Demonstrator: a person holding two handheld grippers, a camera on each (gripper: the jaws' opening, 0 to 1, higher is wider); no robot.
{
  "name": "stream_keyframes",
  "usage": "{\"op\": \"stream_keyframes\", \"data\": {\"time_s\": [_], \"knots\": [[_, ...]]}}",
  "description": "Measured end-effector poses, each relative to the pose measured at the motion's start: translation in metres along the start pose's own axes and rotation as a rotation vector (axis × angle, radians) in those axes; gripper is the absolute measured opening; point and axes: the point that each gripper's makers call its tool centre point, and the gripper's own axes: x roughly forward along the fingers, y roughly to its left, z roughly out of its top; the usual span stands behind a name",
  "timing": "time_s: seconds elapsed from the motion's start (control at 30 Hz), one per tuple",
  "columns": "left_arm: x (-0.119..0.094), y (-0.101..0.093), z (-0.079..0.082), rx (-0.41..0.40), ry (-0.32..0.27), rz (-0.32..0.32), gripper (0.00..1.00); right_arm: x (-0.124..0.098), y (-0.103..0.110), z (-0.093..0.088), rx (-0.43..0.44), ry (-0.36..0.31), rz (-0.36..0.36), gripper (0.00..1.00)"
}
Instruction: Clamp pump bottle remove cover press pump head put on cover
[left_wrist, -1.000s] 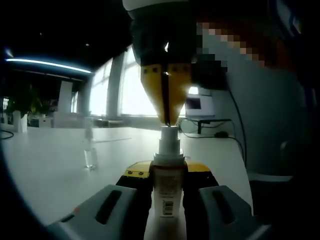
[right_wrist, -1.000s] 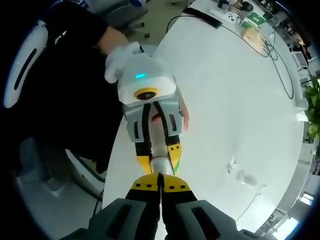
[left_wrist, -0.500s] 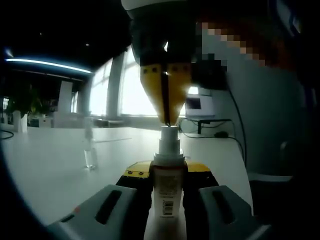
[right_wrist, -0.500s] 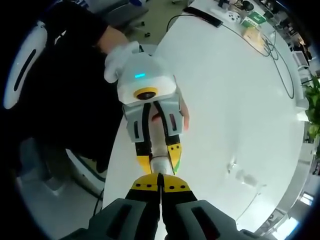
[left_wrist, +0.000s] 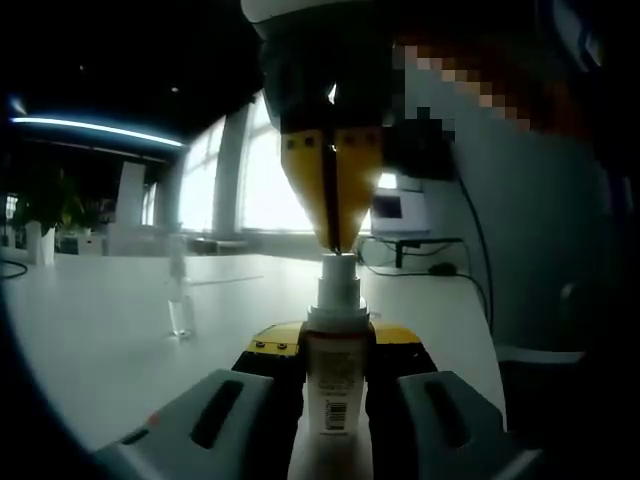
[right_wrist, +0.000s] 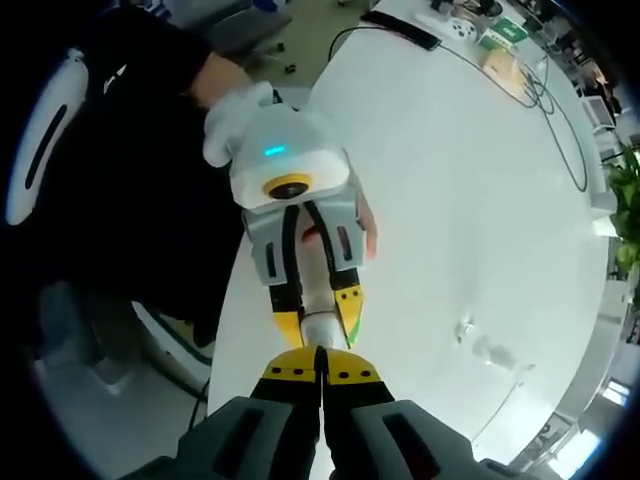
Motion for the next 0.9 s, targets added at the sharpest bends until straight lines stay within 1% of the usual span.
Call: {"op": "stream_keyframes", "data": {"time_s": [0.17, 0.27, 0.47, 0.67, 0.9], "knots": [[-0.0002, -0.0010, 0.0002, 0.000, 0.001, 0.001, 0.14, 0.0059, 0.0008, 0.0015, -0.007, 0.011, -0.002, 0.00], [-0.0002, -0.0009, 0.0003, 0.000, 0.001, 0.001, 0.14, 0.0042, 0.0011, 0.0008, -0.004, 0.009, -0.004, 0.00], [0.0000, -0.0010, 0.0003, 0.000, 0.001, 0.000, 0.14, -0.0008, 0.0012, -0.0003, -0.031, 0.001, -0.014, 0.00], [0.0001, -0.0011, 0.0003, 0.000, 0.001, -0.001, 0.14, -0.0018, 0.0005, -0.0006, -0.010, -0.028, -0.006, 0.00], [0.0003, -0.0012, 0.0002, 0.000, 0.001, -0.001, 0.14, -0.0012, 0.0008, 0.0001, -0.003, -0.026, 0.002, 0.00]]}}
